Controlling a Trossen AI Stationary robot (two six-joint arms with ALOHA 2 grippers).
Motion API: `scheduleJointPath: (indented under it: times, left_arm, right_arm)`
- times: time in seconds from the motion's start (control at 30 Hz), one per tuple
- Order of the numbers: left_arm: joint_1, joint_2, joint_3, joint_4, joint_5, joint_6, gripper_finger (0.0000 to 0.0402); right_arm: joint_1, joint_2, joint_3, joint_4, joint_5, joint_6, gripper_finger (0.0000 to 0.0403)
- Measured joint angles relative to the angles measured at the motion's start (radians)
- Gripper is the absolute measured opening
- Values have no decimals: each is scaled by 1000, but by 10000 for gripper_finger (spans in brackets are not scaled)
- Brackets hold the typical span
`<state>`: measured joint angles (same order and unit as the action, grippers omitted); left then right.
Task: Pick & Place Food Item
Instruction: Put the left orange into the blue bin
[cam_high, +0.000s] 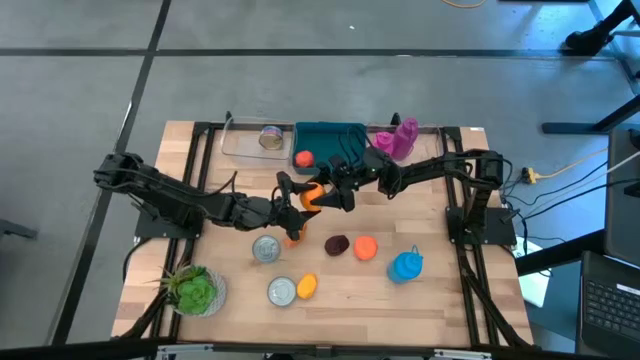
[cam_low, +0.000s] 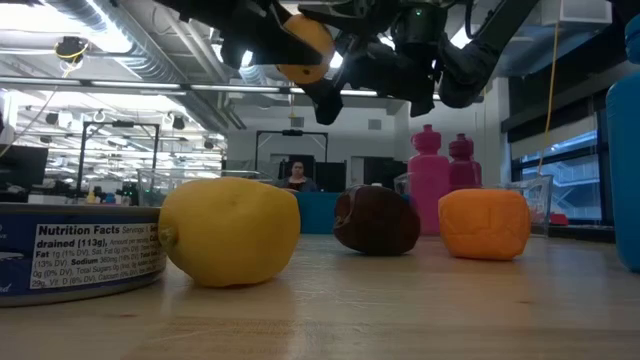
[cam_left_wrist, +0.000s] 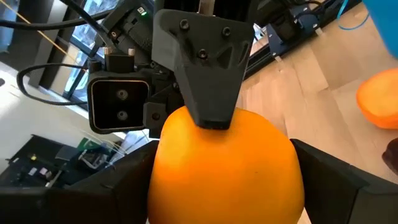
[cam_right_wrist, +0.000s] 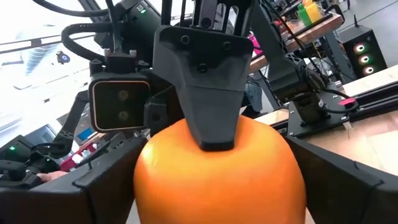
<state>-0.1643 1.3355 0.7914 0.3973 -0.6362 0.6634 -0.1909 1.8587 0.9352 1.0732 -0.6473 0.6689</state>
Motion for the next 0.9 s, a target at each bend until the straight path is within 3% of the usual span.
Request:
scheduleJointPath:
  times: [0.3,0.9]
  left_arm:
    - [9,7,0,27,-16,34,306]
    - [-15,2,22,33,-43,37,306]
  right_arm:
    - [0,0,-1,4,-15,-8,350]
    - [2,-4,1,3,-28,-18,346]
